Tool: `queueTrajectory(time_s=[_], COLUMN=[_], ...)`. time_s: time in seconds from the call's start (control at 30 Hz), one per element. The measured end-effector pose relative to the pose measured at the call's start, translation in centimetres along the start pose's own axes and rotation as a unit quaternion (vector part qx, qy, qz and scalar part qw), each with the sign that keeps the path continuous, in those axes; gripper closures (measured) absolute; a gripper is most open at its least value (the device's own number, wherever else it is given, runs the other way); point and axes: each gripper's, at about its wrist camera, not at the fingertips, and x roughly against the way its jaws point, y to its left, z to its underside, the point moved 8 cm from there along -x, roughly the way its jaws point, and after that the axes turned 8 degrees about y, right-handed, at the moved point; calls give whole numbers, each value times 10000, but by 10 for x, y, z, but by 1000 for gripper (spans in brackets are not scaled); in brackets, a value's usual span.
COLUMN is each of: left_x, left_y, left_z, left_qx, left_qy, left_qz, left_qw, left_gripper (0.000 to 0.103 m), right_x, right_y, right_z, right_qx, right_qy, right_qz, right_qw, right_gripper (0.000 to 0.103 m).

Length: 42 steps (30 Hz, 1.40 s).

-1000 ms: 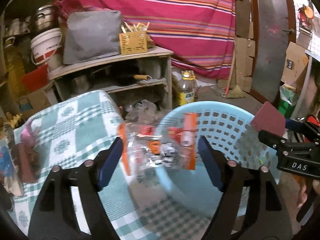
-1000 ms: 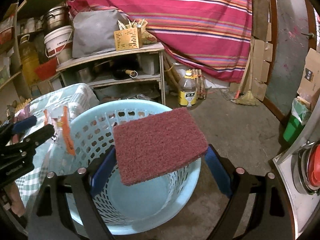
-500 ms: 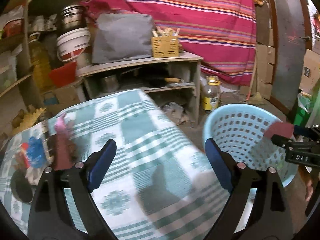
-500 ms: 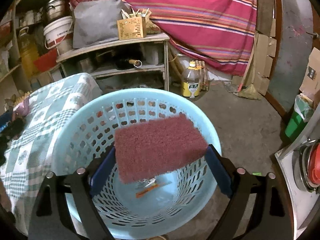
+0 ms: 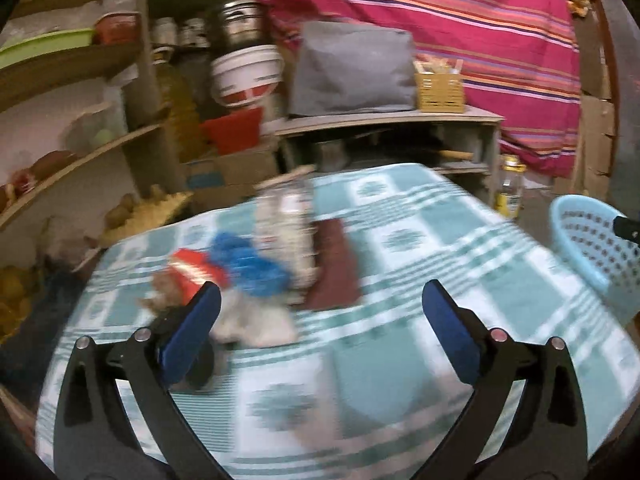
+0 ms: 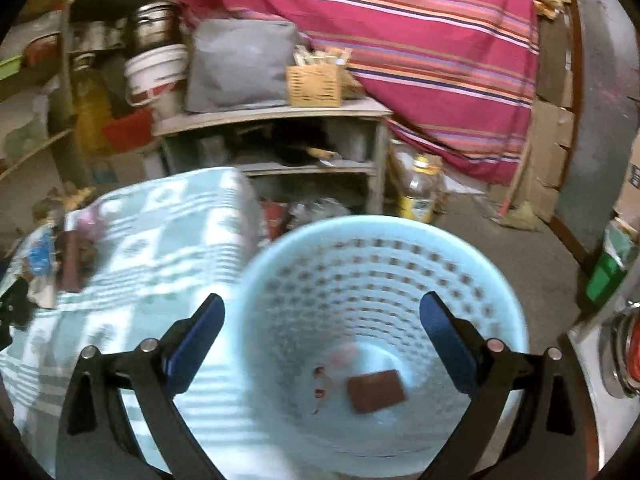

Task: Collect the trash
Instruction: 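Grasp the black ribbed cup-shaped sleeve with the left tool, then grasp the blue plastic bag with the right tool and lift it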

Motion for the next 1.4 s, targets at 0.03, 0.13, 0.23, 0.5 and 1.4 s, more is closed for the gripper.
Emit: queueTrajectory(time_s=[0.03,0.13,0.23,0.5,1.4], left_x=[-2,-8,-17,-50,-32], left_y=[12,54,87,129,198], left_z=[2,10,25,59,68], left_qx=[44,346,640,574,1202], left_qy=[28,110,297,912,811], left_qz=[-54,-164,-156,-74,-10], left_qw=[10000,9992,9974,9941,9894], left_gripper=[6,6,6,6,31], right_x=[-2,-9,-18,-38,-26], right_y=[11,47,81,142,269], right_z=[-1,0,4,12,17], right_qx=[53,248,428,610,1416], right_qy=[5,52,147,389,325], right_qz=[-60,-192,-305,-585,-978], right_qw=[10000,9995,9985,9957,9845], right_gripper=[7,7,7,7,7])
